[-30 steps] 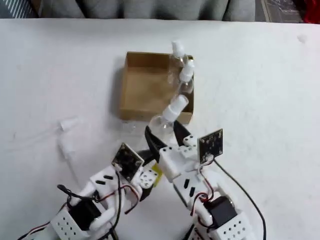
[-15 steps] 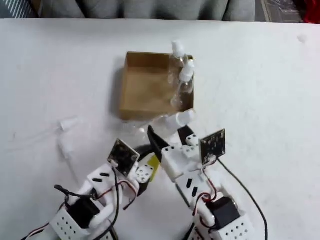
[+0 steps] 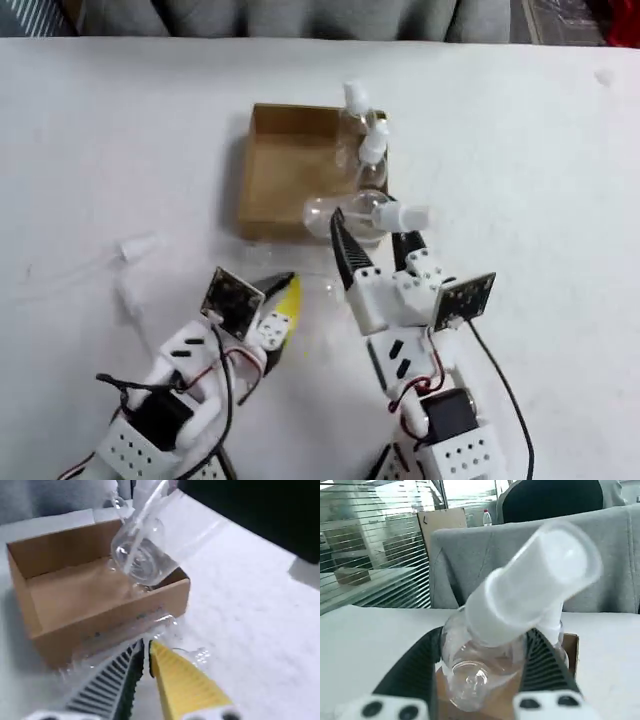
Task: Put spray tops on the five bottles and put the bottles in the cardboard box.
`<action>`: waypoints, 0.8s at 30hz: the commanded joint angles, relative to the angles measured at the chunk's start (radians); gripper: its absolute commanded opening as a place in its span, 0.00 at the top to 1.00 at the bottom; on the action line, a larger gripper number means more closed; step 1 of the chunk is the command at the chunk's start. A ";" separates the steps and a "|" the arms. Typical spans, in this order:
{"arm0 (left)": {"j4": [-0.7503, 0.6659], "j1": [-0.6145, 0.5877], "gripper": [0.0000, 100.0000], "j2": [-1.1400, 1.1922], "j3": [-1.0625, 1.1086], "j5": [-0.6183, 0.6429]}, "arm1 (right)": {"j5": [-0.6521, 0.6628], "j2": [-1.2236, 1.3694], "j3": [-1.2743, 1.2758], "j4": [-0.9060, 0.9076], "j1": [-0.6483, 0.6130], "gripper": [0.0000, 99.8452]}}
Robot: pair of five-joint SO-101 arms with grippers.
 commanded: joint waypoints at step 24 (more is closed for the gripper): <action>-0.032 -0.234 0.97 0.002 -0.003 -0.216 | 0.158 0.524 -0.276 -0.165 0.073 0.99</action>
